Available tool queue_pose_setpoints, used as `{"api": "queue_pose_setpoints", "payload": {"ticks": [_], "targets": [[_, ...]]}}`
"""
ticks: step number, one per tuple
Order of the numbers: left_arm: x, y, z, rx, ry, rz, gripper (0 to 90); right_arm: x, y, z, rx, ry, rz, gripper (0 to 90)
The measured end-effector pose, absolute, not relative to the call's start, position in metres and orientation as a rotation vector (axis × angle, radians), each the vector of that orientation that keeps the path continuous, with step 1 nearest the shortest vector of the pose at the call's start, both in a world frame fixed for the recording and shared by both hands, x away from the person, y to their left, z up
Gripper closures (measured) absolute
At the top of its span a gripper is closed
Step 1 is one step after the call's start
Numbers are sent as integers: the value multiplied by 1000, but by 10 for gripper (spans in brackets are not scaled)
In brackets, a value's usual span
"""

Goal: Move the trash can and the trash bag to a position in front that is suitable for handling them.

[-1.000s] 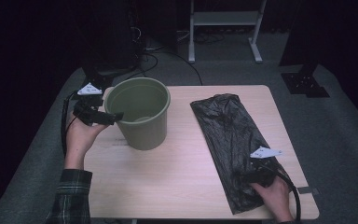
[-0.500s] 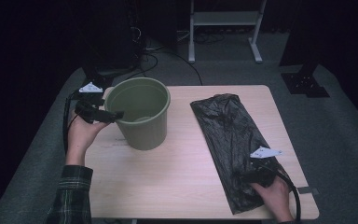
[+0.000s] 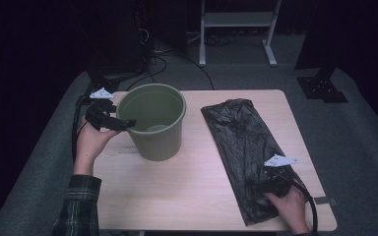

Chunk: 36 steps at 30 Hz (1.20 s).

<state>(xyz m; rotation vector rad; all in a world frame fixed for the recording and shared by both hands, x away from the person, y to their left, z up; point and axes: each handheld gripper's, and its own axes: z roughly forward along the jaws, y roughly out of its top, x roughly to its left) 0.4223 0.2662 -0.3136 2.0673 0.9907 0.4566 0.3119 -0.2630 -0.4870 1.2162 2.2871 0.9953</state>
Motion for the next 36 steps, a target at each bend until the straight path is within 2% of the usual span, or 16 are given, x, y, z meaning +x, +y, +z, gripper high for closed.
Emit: {"api": "queue_pose_setpoints", "payload": {"ticks": [36], "targets": [[389,209,-319,2100,768,345,0,312,-263,-487,1218,2286,996,99]]}}
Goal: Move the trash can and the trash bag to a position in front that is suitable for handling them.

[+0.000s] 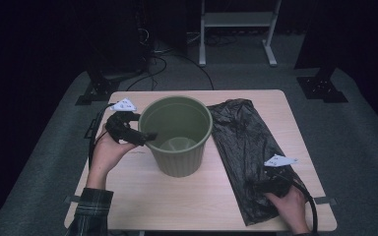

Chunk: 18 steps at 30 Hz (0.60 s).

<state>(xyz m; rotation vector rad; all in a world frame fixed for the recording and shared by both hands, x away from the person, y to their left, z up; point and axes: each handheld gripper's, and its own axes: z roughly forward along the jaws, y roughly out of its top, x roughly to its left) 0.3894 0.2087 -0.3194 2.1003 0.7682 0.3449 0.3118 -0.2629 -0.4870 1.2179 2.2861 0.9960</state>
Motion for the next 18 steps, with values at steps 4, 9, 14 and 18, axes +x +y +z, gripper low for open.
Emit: {"api": "queue_pose_setpoints", "payload": {"ticks": [4,9,14,18], "targets": [[385,204,-323,2086,759,307,0,312,-263,-487,1219,2286,996,99],[377,198,-322,2106,737,306,0,312,-263,-487,1218,2286,995,99],[368,190,-322,2122,708,296,0,312,-263,-487,1219,2286,995,99],[361,185,-323,2119,686,284,0,312,-263,-487,1218,2286,995,99]]}}
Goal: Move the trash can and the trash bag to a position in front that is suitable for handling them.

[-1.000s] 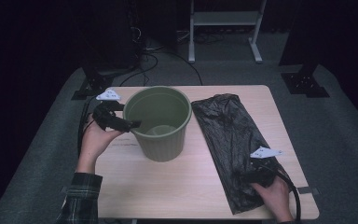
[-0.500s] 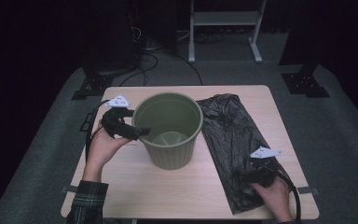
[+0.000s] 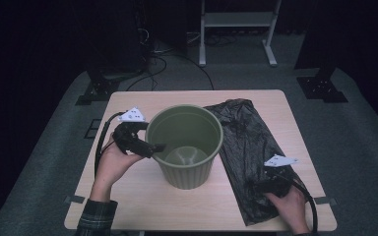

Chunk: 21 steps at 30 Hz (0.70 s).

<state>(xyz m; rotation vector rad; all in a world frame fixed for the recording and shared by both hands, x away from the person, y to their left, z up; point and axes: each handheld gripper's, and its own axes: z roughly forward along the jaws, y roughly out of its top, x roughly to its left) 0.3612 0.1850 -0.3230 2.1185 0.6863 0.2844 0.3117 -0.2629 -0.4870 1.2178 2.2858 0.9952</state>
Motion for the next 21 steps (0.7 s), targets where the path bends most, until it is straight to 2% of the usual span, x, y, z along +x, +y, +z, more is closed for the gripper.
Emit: {"api": "queue_pose_setpoints", "payload": {"ticks": [21], "targets": [[343,169,-323,2137,626,261,0,312,-263,-487,1219,2286,995,99]]}}
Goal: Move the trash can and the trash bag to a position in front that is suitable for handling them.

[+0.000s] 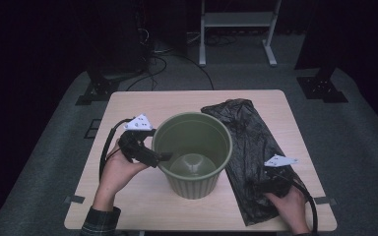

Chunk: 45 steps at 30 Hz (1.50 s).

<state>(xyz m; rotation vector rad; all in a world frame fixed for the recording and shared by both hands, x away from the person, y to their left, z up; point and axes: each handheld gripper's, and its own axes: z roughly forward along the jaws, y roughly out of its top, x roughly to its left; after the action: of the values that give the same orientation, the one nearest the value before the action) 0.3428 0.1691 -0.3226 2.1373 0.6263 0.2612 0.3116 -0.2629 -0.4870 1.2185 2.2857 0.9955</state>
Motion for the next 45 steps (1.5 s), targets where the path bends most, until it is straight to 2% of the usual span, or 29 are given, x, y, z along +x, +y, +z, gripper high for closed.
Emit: {"api": "queue_pose_setpoints", "payload": {"ticks": [12,25,36,45], "targets": [[339,186,-305,2069,634,309,0,312,-263,-487,1219,2286,995,99],[301,217,-306,2056,572,288,0,311,-263,-487,1219,2285,995,99],[277,224,-335,2074,517,307,0,311,-263,-487,1220,2285,995,99],[276,220,-380,2114,528,289,0,311,-263,-487,1221,2285,995,99]]}}
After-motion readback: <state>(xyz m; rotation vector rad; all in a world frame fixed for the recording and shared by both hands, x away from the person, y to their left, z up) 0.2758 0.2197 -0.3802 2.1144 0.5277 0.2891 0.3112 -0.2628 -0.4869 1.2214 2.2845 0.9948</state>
